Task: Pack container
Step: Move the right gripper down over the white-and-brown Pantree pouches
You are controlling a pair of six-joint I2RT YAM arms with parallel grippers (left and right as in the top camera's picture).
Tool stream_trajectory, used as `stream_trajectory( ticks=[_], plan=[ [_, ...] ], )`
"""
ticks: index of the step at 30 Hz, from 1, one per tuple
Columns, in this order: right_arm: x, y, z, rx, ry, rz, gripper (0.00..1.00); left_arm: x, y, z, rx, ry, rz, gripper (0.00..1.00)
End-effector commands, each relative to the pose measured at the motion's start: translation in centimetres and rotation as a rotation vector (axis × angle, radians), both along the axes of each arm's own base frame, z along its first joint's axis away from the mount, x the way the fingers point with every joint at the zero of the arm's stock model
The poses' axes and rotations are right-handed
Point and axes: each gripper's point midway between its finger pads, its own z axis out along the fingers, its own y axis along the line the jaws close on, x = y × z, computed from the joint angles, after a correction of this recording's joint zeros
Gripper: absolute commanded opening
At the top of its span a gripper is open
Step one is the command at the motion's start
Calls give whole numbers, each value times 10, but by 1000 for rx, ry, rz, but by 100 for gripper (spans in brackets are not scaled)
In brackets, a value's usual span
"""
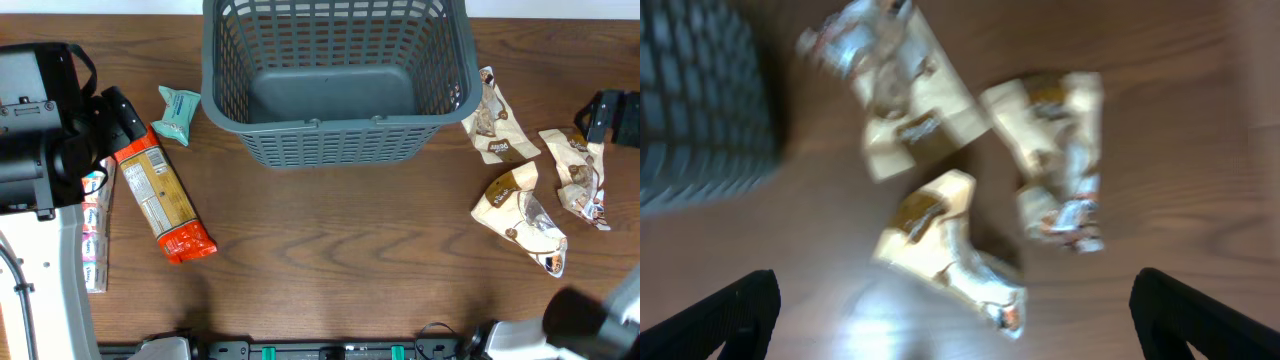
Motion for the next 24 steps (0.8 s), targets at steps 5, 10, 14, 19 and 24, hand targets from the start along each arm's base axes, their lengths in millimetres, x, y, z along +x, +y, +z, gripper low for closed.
stream_trajectory(
  ticks=[5,10,14,19,24],
  plan=[
    [19,46,-31,123,92,243,99,3,3,4,7,-24,15,100],
    [9,97,-8,76,45,431,99,3,4,4,7,-24,15,100],
    [-5,132,1,14,31,575,99,5,4,6,8,-35,15,100],
    [-31,149,-33,-43,177,666,99,6,4,7,10,-43,14,100],
    [-54,119,-88,-193,412,639,99,6,4,7,14,-41,9,100]
  ],
)
